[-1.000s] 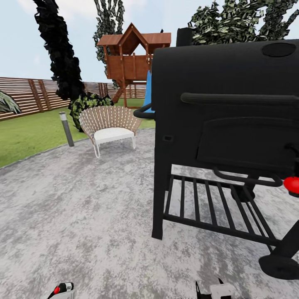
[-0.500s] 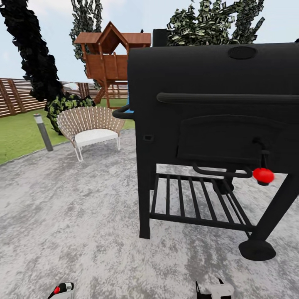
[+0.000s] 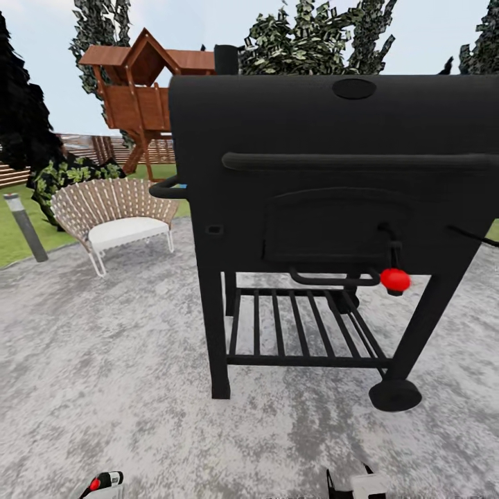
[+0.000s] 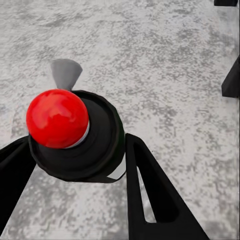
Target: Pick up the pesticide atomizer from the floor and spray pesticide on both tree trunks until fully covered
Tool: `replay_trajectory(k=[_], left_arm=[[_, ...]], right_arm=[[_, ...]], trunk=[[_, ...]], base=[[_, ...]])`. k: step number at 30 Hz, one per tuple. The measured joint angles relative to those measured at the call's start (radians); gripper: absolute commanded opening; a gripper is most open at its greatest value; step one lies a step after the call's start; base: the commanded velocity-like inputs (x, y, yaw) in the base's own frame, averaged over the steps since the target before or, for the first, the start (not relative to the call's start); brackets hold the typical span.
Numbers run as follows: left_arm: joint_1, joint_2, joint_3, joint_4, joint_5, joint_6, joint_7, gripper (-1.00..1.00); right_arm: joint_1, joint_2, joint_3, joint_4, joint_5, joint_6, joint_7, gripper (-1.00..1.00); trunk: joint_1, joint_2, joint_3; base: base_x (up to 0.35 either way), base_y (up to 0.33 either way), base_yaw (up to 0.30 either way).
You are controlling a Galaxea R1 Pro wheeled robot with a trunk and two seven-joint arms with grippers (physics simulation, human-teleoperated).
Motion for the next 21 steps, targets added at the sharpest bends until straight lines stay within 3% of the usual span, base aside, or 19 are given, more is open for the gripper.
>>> replay_trajectory(k=[21], left_arm=[[0.000, 0.000, 0.000, 0.000, 0.000, 0.000, 0.000, -1.00]], right_arm=[[0.000, 0.000, 0.000, 0.000, 0.000, 0.000, 0.000, 1.00]], trunk=[[0.000, 0.000, -0.014]], base=[[0.000, 0.000, -0.261]])
